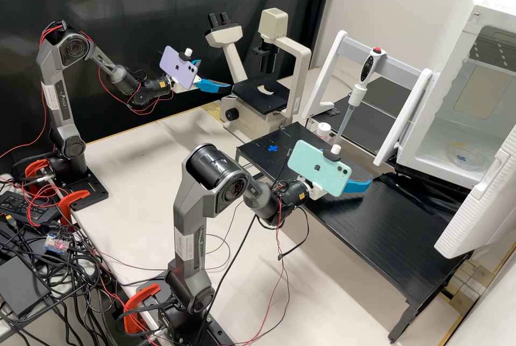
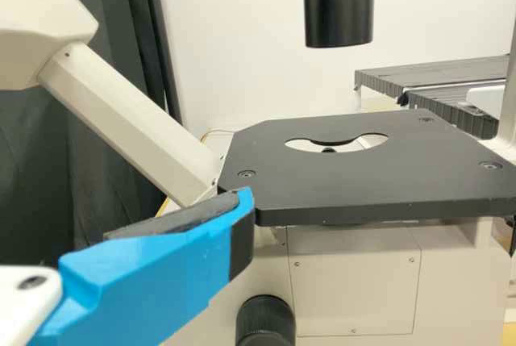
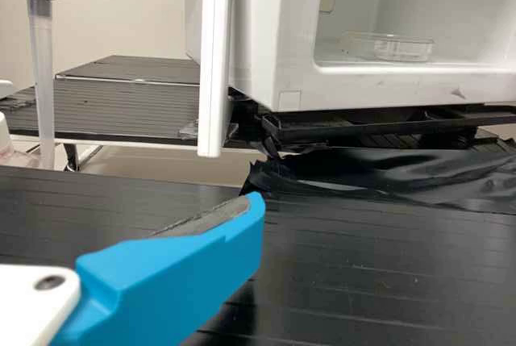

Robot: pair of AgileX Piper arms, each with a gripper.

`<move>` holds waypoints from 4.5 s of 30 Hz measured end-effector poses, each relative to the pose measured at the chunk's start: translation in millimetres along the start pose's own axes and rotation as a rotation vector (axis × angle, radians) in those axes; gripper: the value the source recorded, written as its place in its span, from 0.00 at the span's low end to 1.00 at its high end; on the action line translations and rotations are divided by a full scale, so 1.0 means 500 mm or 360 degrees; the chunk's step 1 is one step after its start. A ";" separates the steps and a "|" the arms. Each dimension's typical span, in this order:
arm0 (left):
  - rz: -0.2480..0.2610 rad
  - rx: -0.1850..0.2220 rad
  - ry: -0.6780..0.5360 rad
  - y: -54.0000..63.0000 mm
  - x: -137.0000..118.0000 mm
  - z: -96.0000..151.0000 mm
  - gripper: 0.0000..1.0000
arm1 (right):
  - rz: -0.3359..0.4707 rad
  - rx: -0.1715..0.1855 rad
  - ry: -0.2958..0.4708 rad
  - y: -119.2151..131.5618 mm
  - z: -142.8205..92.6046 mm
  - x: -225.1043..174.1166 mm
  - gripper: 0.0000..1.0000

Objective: Move the petri dish to the microscope

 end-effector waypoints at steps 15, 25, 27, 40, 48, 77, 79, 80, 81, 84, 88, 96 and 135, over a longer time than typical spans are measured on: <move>0.0000 0.0000 0.0000 0.000 0.000 0.000 1.00 | 0.0031 0.0014 -0.0036 0.025 0.029 -0.019 1.00; 0.0000 0.0000 0.0000 0.000 0.000 0.000 1.00 | 0.0362 0.0158 -0.0050 0.150 0.100 -0.062 1.00; 0.0000 0.0000 0.0000 0.000 0.000 0.000 1.00 | 0.0432 0.0170 -0.0058 0.178 0.108 -0.057 1.00; 0.0000 0.0000 0.0000 0.000 0.000 0.000 1.00 | 0.0536 0.0172 -0.0129 0.297 0.127 0.116 1.00; 0.0000 0.0000 0.0000 0.000 0.000 0.000 1.00 | 0.0493 0.0138 -0.0176 0.334 0.113 0.234 1.00; 0.0002 0.0000 0.0000 0.001 0.001 0.000 1.00 | 0.0251 -0.0028 -0.0175 0.308 0.136 0.475 1.00; 0.0002 0.0000 0.0000 0.001 0.001 0.000 1.00 | 0.0243 -0.0024 -0.0174 0.305 0.138 0.477 1.00; 0.0002 0.0000 0.0000 0.001 0.001 0.000 1.00 | 0.0239 -0.0024 -0.0171 0.305 0.138 0.478 0.00; 0.0002 0.0000 0.0000 0.001 0.001 0.000 1.00 | 0.0234 -0.0023 -0.0168 0.304 0.138 0.479 0.00; 0.0002 0.0000 0.0000 0.001 0.001 0.000 1.00 | 0.0213 -0.0018 -0.0149 0.303 0.135 0.481 0.00; 0.0002 0.0000 0.0000 0.001 0.001 0.000 1.00 | 0.0194 -0.0035 -0.0147 0.300 0.136 0.482 0.00; 0.0002 0.0000 0.0000 0.001 0.001 0.000 1.00 | 0.0184 -0.0050 -0.0146 0.299 0.136 0.482 0.00; 0.0002 0.0000 0.0000 0.001 0.001 0.000 1.00 | 0.0190 -0.0048 -0.0108 0.298 0.172 0.480 0.00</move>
